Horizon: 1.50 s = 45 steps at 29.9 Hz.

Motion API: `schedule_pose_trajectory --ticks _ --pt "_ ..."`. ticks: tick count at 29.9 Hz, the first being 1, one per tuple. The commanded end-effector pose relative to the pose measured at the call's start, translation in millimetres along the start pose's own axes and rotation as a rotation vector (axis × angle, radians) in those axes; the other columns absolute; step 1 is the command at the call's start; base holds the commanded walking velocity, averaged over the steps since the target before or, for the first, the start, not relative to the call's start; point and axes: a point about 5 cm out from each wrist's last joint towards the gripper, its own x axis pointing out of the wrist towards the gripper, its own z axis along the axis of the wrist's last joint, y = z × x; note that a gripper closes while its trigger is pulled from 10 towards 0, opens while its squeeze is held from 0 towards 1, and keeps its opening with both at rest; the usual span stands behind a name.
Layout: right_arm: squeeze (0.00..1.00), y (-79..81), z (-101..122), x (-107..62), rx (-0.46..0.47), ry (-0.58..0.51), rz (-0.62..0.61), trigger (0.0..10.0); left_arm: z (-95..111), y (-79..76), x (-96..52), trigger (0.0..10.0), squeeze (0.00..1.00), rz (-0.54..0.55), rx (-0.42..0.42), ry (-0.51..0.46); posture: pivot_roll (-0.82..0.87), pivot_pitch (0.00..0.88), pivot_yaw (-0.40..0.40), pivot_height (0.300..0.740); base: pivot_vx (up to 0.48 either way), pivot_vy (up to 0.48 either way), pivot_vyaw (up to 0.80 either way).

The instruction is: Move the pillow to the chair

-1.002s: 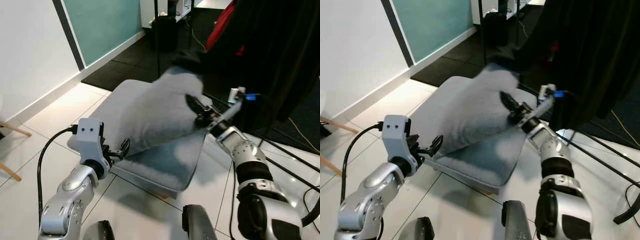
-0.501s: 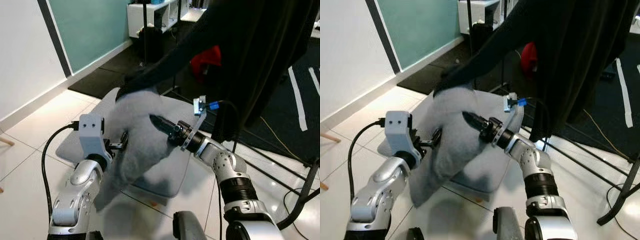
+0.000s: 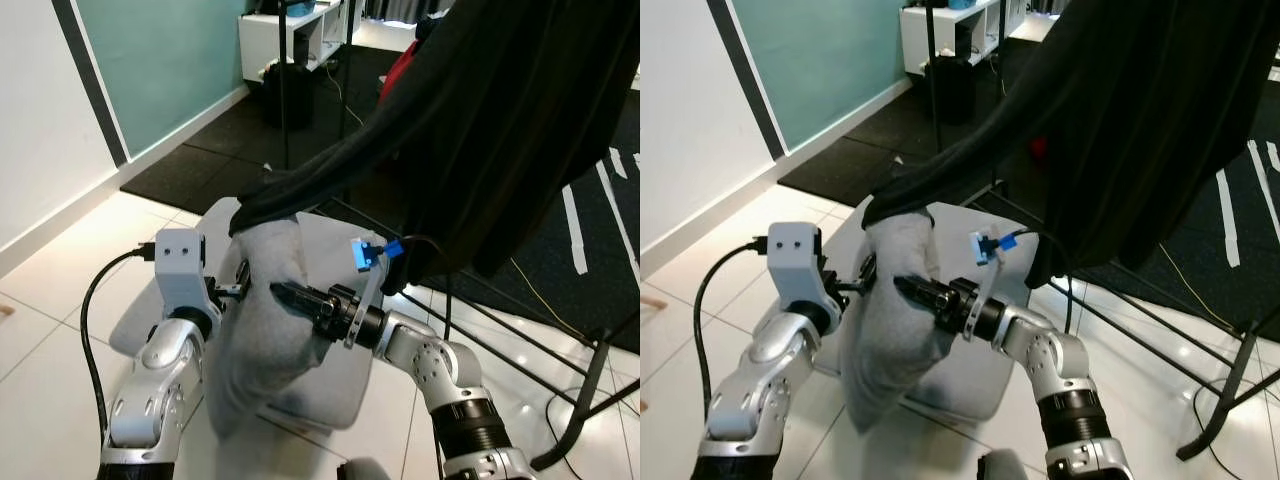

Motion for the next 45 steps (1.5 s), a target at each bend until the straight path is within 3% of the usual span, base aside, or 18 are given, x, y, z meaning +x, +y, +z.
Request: schedule_pose_trajectory --ticks 1,9,12,13,15,17,23,24,25,26,27,36,39,45 --pt "0.00 14.9 19.3 9.0 -0.057 -0.035 0.077 0.0 -5.5 -5.0 0.6 10.0 0.00 -0.021 -0.006 0.014 -0.16 0.000 -0.062 0.671 0.000 0.000 0.00" --pt "0.00 13.7 41.4 6.7 -0.119 -0.074 0.027 0.0 -7.9 -5.0 1.3 10.0 0.00 -0.017 -0.006 0.017 -0.16 0.000 -0.066 0.701 0.000 0.000 0.00" --pt "0.00 5.6 42.3 4.9 -0.145 -0.059 -0.035 0.0 -11.5 -3.4 0.0 10.0 0.00 -0.008 -0.006 0.028 -0.15 0.000 -0.069 0.711 0.000 0.000 0.00" --pt "0.00 -7.3 41.7 0.9 -0.165 -0.039 -0.134 0.0 -15.5 0.1 -3.1 10.0 0.00 0.004 -0.002 0.041 -0.15 0.000 -0.072 0.721 0.000 0.000 0.00" --pt "0.00 -7.3 41.7 0.9 -0.165 -0.039 -0.134 0.0 -15.5 0.1 -3.1 10.0 0.00 0.004 -0.002 0.041 -0.15 0.000 -0.072 0.721 0.000 0.000 0.00" --pt "0.00 -24.6 42.4 -7.1 -0.187 -0.021 -0.286 0.0 -20.0 4.7 -7.2 10.0 0.00 0.022 0.000 0.060 -0.15 0.000 -0.070 0.736 0.000 0.000 0.00" --pt "0.00 -39.4 38.2 -15.2 -0.185 0.010 -0.423 0.0 -23.4 5.9 -9.1 10.0 0.00 0.030 0.009 0.086 -0.16 0.000 -0.062 0.740 -0.374 0.000 0.00" --pt "0.00 -40.4 36.0 -16.2 -0.175 0.018 -0.429 3.5 -22.9 5.0 -9.6 10.0 0.00 0.026 0.008 0.080 -0.15 0.000 -0.061 0.740 -0.480 0.000 0.00" --pt "0.00 -40.4 36.0 -16.2 -0.175 0.018 -0.429 3.5 -22.9 5.0 -9.6 10.0 0.00 0.026 0.008 0.080 -0.15 0.000 -0.061 0.740 -0.480 0.000 0.00" --pt "0.00 -39.1 34.6 -15.6 -0.170 0.027 -0.416 4.4 -22.0 3.8 -9.9 10.0 0.00 0.020 0.003 0.073 -0.16 0.000 -0.060 0.740 0.000 0.000 0.00" --pt "0.00 -36.7 33.4 -14.2 -0.163 0.032 -0.398 10.0 -21.3 3.2 -10.2 10.0 0.00 0.020 0.000 0.068 -0.16 0.000 -0.058 0.740 0.000 0.000 0.00" --pt "0.00 -27.9 23.3 -3.1 -0.158 0.087 -0.343 10.0 -23.1 2.4 -10.0 10.0 0.00 0.019 0.000 0.074 -0.17 0.000 -0.050 0.740 0.000 0.000 0.00" --pt "0.00 -19.6 15.8 4.1 -0.205 0.119 -0.301 10.0 -25.5 6.1 -11.2 10.0 0.00 0.030 0.011 0.088 -0.18 0.000 -0.040 0.740 0.000 0.000 0.00" --pt "0.00 -20.9 15.0 6.9 -0.267 0.099 -0.342 10.0 -27.3 11.7 -13.1 10.0 0.00 0.039 0.030 0.101 -0.19 0.000 -0.027 0.740 0.000 0.000 0.00"
